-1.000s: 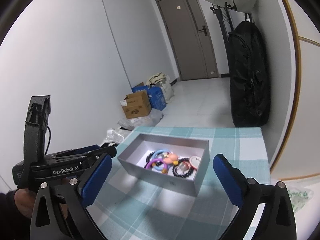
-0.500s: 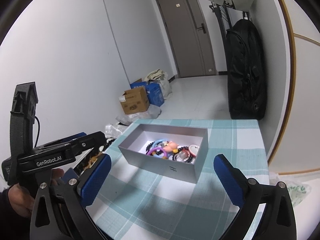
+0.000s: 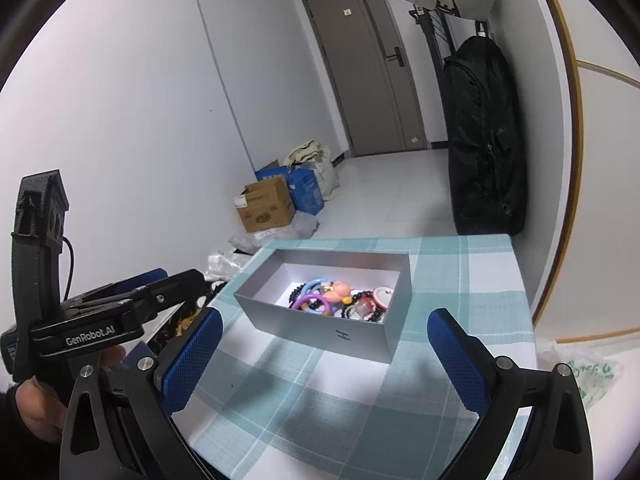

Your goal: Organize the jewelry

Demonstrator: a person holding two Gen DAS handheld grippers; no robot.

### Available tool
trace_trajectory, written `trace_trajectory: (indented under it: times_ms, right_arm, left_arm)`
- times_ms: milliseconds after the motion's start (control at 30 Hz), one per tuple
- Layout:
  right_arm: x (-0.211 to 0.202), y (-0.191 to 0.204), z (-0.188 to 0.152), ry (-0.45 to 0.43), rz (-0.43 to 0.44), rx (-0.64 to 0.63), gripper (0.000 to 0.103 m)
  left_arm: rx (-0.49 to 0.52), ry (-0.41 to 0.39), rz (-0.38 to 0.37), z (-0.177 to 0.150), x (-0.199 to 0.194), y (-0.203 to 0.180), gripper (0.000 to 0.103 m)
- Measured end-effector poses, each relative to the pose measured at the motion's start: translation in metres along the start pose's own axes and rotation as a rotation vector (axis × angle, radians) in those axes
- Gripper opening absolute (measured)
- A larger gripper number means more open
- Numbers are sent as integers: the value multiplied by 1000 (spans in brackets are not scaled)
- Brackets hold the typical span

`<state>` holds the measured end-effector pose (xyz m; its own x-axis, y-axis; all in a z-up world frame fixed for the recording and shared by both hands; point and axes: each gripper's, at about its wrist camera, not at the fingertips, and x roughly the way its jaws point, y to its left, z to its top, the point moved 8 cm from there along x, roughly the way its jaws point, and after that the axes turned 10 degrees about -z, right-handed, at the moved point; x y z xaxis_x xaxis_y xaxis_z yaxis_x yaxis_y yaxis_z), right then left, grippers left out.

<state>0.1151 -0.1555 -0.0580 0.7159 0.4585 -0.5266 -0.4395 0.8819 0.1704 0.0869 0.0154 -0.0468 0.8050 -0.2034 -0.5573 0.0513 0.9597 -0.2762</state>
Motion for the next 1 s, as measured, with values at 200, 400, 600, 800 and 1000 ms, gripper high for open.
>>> trace_trajectory:
  times_ms: [200,400,600,800,1000]
  right_arm:
    - [1,-1,0,2,-4,4,103]
    - [1,0,-3,11,-5,-4,103]
    - [2,-3,-4,18,-9,4,103]
    - [4,0,-5,21,-11,-2,103]
    - [6,0,-6,31,-12,-3,103]
  left_arm:
    - [2,-6,7,1,-1,0,85]
    - [8,8,33,0,1,1,85]
    - [5,5,30,-1,2,0,85]
    - [-4,9,21,-2,1,0,85]
    - [-17,14,6,-2,2,2,85]
